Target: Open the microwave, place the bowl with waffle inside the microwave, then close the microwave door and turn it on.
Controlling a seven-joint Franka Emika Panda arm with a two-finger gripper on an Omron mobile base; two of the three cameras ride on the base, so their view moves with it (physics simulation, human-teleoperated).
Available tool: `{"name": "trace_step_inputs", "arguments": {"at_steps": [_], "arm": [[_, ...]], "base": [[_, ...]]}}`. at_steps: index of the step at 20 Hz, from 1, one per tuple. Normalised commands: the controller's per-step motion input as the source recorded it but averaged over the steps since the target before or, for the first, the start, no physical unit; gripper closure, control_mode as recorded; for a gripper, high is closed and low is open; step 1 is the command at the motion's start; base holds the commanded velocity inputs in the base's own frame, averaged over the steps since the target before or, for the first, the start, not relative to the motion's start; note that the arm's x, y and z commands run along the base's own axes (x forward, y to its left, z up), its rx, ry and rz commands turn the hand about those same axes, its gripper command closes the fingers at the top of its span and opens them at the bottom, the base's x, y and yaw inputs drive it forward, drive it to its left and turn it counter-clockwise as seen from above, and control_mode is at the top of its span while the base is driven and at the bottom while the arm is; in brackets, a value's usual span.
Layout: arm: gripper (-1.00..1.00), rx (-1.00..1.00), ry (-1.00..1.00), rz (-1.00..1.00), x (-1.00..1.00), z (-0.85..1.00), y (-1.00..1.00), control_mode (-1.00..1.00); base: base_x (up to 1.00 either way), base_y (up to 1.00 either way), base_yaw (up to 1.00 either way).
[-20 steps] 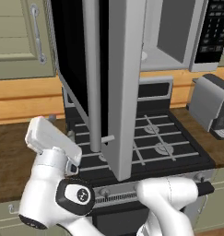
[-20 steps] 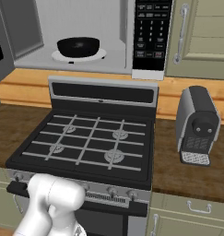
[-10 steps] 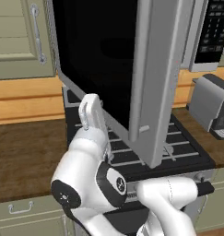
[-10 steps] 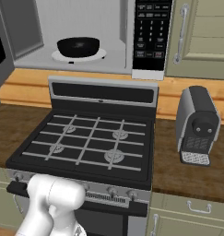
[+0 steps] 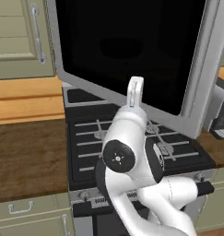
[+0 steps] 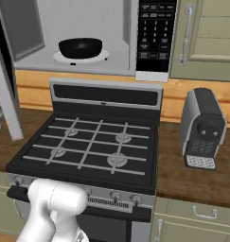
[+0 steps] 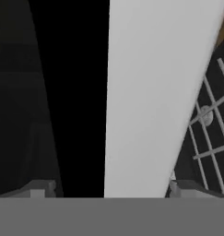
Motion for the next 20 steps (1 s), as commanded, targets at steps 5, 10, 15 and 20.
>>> {"name": "trace_step_inputs", "arguments": {"at_steps": [5, 10, 15, 20], "arm": [[-1.00, 0.32, 0.01, 0.00, 0.39, 0.32, -0.95, -1.00], [-1.00, 0.20, 0.01, 0.00, 0.58, 0.37, -0.66, -1.00], [-1.00, 0.13, 0.00, 0.00, 0.74, 0.10, -0.44, -1.00], [-1.00, 0.07, 0.06, 0.00, 0.65, 0.01, -0.24, -1.00]], "base": [[0.00, 0.00, 0.00], [0.00, 0.00, 0.00], [0.00, 0.00, 0.00], [0.00, 0.00, 0.00]]}}
